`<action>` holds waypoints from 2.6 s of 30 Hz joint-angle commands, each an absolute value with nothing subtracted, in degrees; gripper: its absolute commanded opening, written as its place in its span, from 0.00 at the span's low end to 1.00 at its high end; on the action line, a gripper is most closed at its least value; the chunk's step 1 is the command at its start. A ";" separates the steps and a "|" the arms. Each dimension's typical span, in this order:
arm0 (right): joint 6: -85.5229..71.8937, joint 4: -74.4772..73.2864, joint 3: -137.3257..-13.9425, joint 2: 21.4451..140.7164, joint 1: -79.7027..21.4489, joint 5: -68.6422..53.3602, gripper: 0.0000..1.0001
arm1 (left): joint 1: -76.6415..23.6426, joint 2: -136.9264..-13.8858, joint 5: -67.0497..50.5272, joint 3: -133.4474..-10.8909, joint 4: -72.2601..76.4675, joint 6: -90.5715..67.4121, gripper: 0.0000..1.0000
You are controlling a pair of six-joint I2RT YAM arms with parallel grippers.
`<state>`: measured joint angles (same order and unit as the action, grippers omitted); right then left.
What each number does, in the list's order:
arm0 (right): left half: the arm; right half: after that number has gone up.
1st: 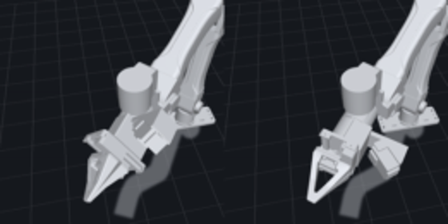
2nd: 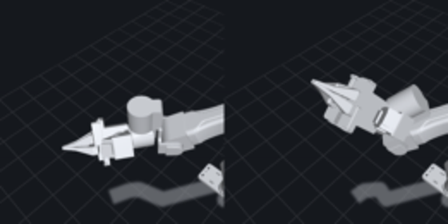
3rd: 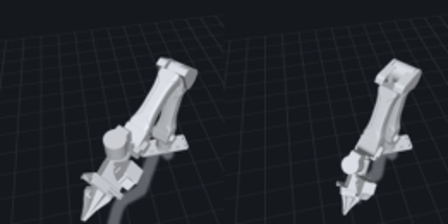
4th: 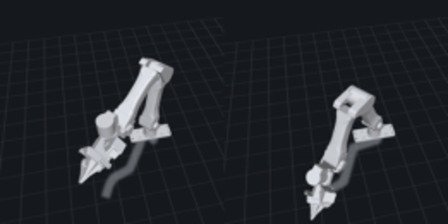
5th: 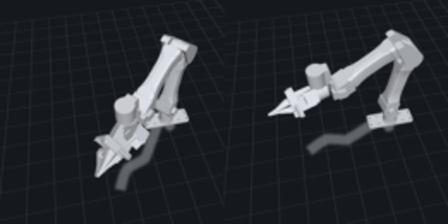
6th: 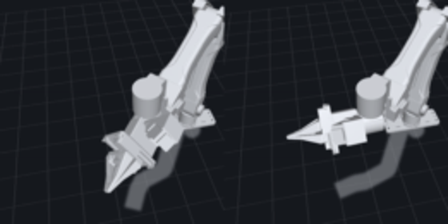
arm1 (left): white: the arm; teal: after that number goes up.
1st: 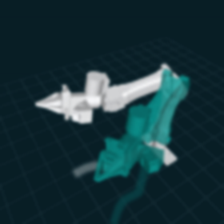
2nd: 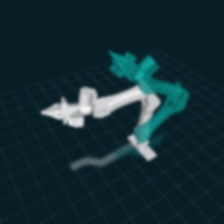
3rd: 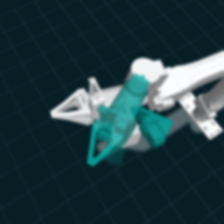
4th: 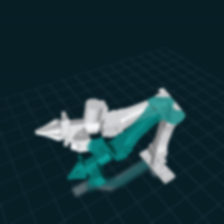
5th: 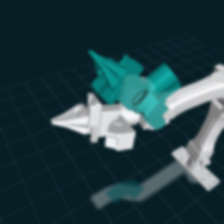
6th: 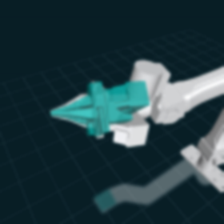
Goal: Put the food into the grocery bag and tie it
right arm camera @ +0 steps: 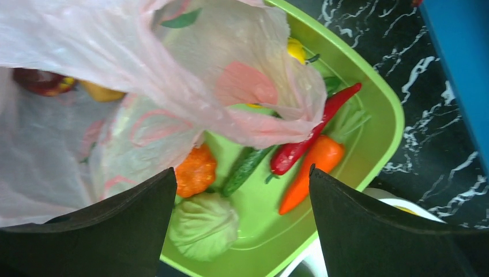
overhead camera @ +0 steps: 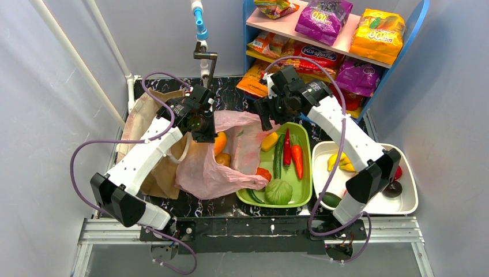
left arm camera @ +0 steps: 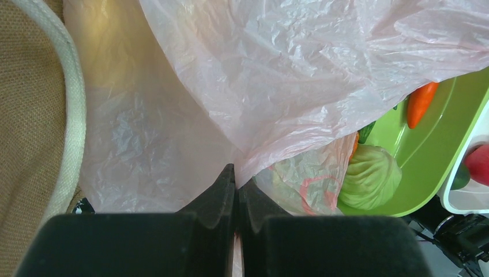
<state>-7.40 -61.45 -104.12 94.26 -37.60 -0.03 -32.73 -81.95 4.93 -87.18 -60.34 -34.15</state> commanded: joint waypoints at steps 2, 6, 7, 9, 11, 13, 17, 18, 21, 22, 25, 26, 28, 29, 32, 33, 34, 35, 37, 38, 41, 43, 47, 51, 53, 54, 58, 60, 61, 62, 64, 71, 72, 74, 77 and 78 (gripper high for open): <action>-0.73 -59.24 -103.08 96.48 -37.72 6.12 0.92 | -32.51 -79.47 5.08 -88.91 -62.10 -34.47 0.00; -0.15 -57.75 -104.68 99.28 -37.68 7.24 0.91 | -32.47 -79.28 4.93 -88.81 -62.49 -34.52 0.00; -0.17 -57.73 -105.36 100.06 -37.70 7.19 0.91 | -32.51 -79.30 4.92 -88.84 -62.56 -34.46 0.00; -0.17 -57.46 -106.87 101.46 -37.68 6.91 0.91 | -32.52 -79.26 4.93 -88.85 -62.67 -34.36 0.00; -0.18 -56.60 -107.79 102.36 -37.70 6.29 0.91 | -32.52 -79.32 4.84 -88.99 -62.80 -34.28 0.00; -0.18 -55.79 -108.07 102.88 -37.70 5.78 0.89 | -32.52 -79.55 4.83 -89.43 -63.15 -34.18 0.00; -0.18 -54.89 -107.89 102.39 -37.78 2.87 0.81 | -32.52 -79.72 5.18 -90.12 -63.78 -33.85 0.00; -0.18 -54.52 -107.29 101.83 -37.86 2.30 0.77 | -32.52 -79.77 5.26 -90.20 -63.85 -33.77 0.00; -0.18 -52.71 -104.64 99.68 -38.35 1.98 0.59 | -32.52 -79.97 5.57 -90.30 -63.72 -33.77 0.00; -0.18 -52.07 -103.82 98.94 -38.47 1.84 0.53 | -32.52 -80.12 5.61 -90.43 -63.80 -33.81 0.00; -0.16 -50.45 -101.78 97.16 -38.58 1.07 0.41 | -32.48 -80.84 5.63 -91.07 -63.78 -33.78 0.00; -0.11 -50.30 -101.33 96.86 -38.63 0.72 0.38 | -32.51 -81.11 5.72 -91.30 -63.83 -33.75 0.00; -0.17 -50.50 -100.83 96.72 -38.67 0.44 0.28 | -32.52 -81.36 5.99 -91.81 -64.01 -33.75 0.00; -0.15 -51.07 -100.81 96.71 -38.74 0.40 0.24 | -32.50 -81.54 6.24 -92.05 -64.05 -33.67 0.00; -0.98 -53.30 -100.76 95.95 -39.13 -1.97 0.08 | -32.52 -82.01 7.21 -93.37 -64.39 -33.44 0.00; -2.28 -53.80 -100.47 95.28 -39.43 -2.11 0.03 | -32.52 -82.38 7.64 -93.90 -64.41 -33.20 0.00; -4.31 -55.37 -101.06 94.41 -39.70 -2.20 0.01 | -32.52 -83.03 8.32 -95.32 -64.54 -32.78 0.00; -7.13 -57.68 -102.27 93.66 -39.75 -2.85 0.01 | -32.44 -84.20 8.81 -97.16 -64.69 -32.36 0.00; -11.73 -61.83 -104.73 92.21 -39.81 -5.30 0.01 | -32.28 -88.08 9.60 -103.01 -65.34 -31.07 0.00; -13.53 -63.71 -105.97 91.14 -39.81 -6.36 0.01 | -32.18 -90.16 9.98 -107.11 -65.83 -30.48 0.00; -18.38 -67.71 -107.80 87.81 -39.81 -10.40 0.01 | -31.58 -97.27 10.32 -118.95 -68.19 -27.60 0.00; -20.35 -67.62 -107.43 85.83 -39.81 -14.97 0.01 | -30.72 -100.05 11.02 -123.81 -68.28 -26.19 0.00; -23.56 -65.46 -105.89 84.04 -39.81 -20.06 0.01 | -28.04 -101.41 8.04 -127.04 -67.89 -26.02 0.03; -23.94 -65.15 -105.25 84.25 -39.81 -20.60 0.01 | -27.68 -99.08 4.79 -125.16 -68.52 -25.21 0.13; -23.47 -65.30 -104.88 84.38 -39.81 -20.81 0.01 | -27.67 -97.36 1.74 -123.97 -69.36 -24.48 0.23; -23.18 -65.45 -104.71 84.46 -39.81 -20.76 0.01 | -27.68 -95.88 0.42 -123.06 -69.78 -24.07 0.32; -21.45 -66.29 -103.98 84.63 -39.81 -19.50 0.01 | -27.68 -90.43 -5.31 -117.89 -71.06 -23.48 0.86; -20.40 -66.88 -103.51 84.55 -39.81 -18.58 0.01 | -27.70 -87.70 -8.07 -115.45 -72.20 -23.58 0.98; -19.83 -67.08 -103.16 84.50 -39.81 -18.22 0.01 | -27.69 -86.20 -9.40 -114.42 -72.67 -23.74 0.98; -19.24 -67.38 -102.65 84.43 -39.81 -17.83 0.01 | -27.69 -84.88 -11.47 -113.43 -72.97 -24.04 0.98; -18.24 -67.64 -100.84 83.96 -39.81 -17.00 0.01 | -27.89 -81.66 -15.25 -111.65 -72.88 -24.44 0.98; -17.05 -67.86 -97.21 82.44 -39.81 -18.13 0.01 | -33.66 -72.88 -19.70 -106.88 -73.82 -28.72 0.98; -17.25 -67.73 -97.21 82.24 -39.81 -18.38 0.01 | -34.67 -72.06 -19.32 -106.26 -74.37 -30.05 0.98; -18.20 -67.16 -97.12 81.93 -39.81 -18.92 0.01 | -37.09 -69.97 -18.13 -104.31 -74.76 -33.19 0.98; -20.06 -66.12 -97.38 81.95 -39.82 -19.46 0.01 | -39.34 -66.94 -17.62 -99.17 -71.31 -39.72 0.96; -20.65 -65.86 -97.46 82.10 -39.81 -19.55 0.01 | -39.85 -65.79 -18.24 -96.21 -68.45 -42.47 0.96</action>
